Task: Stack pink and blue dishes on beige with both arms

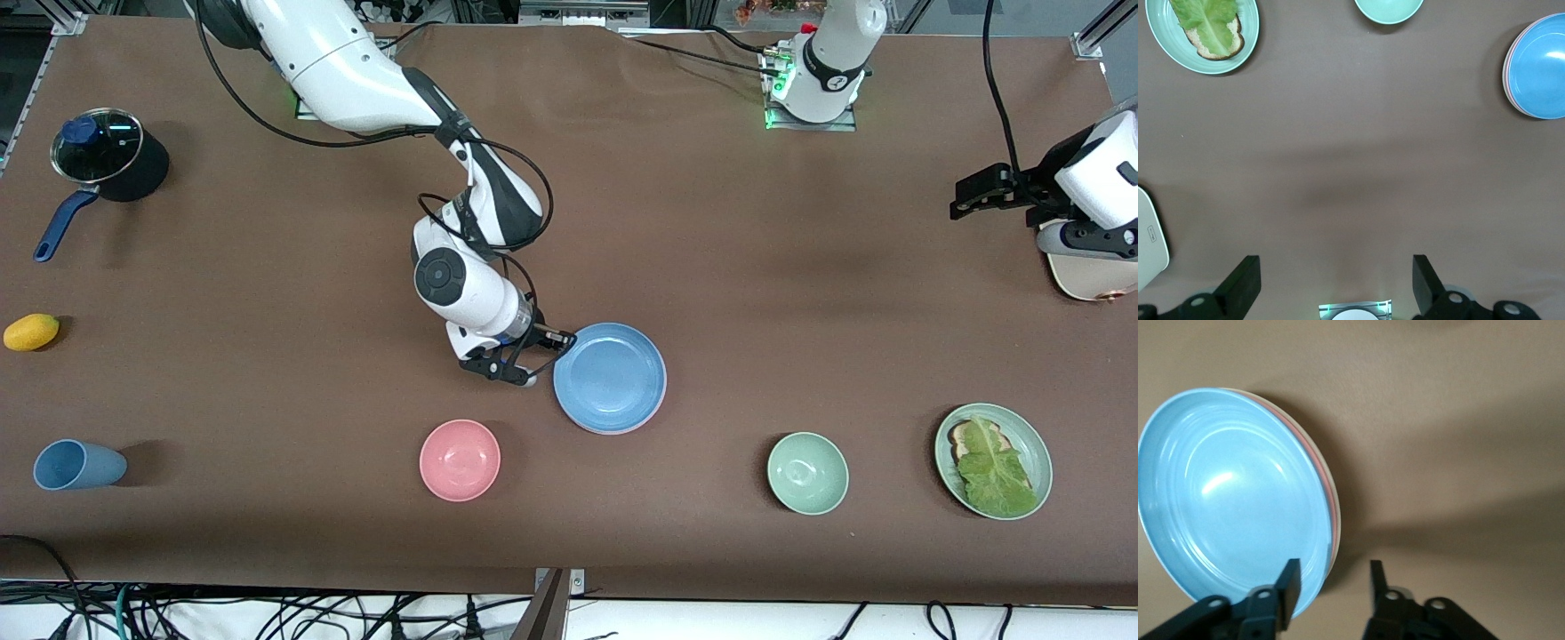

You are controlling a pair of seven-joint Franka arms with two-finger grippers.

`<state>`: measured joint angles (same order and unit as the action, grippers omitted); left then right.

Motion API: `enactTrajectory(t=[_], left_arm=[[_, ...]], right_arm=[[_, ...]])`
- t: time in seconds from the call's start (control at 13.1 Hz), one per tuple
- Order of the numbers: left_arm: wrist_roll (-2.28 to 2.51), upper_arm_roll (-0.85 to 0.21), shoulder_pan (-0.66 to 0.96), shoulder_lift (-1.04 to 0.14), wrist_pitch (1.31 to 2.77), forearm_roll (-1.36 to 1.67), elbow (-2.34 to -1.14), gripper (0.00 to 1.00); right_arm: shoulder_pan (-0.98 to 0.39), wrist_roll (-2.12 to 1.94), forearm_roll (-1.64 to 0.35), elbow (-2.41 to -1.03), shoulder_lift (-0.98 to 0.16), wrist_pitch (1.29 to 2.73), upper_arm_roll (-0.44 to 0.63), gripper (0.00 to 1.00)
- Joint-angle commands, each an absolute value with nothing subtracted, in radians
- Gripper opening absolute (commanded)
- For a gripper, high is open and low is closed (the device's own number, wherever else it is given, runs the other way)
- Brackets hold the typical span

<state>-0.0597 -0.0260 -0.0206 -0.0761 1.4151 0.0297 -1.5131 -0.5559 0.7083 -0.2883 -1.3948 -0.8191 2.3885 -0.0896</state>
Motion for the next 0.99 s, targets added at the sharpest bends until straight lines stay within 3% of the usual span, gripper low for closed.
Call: enactTrajectory(t=[0.0,0.3,0.61,0.91], left_arm=[[-0.054,-0.025,-0.018,-0.075,1.425,0.04,-1.514,1.0],[-0.054,-0.025,-0.02,-0.075,1.425,0.04,-1.514,1.0],[-0.054,-0.025,-0.02,-0.077,1.425,0.04,-1.514,1.0],[-0.054,-0.025,-0.02,-0.078,1.425,0.04,-1.513,1.0]], right_arm=[[-0.563,0.713,-0.256,-1.388,-0.773,2.346,-0.052,1.0],[-0.563,0.629,-0.236,-1.388,-0.666,2.087,0.105,1.0],[-0.561,0.3,-0.239,-1.387,-0.575,1.798,0.315,1.0],[-0.563,0.244,-0.236,-1.384,-0.485,1.642,0.498,1.0]])
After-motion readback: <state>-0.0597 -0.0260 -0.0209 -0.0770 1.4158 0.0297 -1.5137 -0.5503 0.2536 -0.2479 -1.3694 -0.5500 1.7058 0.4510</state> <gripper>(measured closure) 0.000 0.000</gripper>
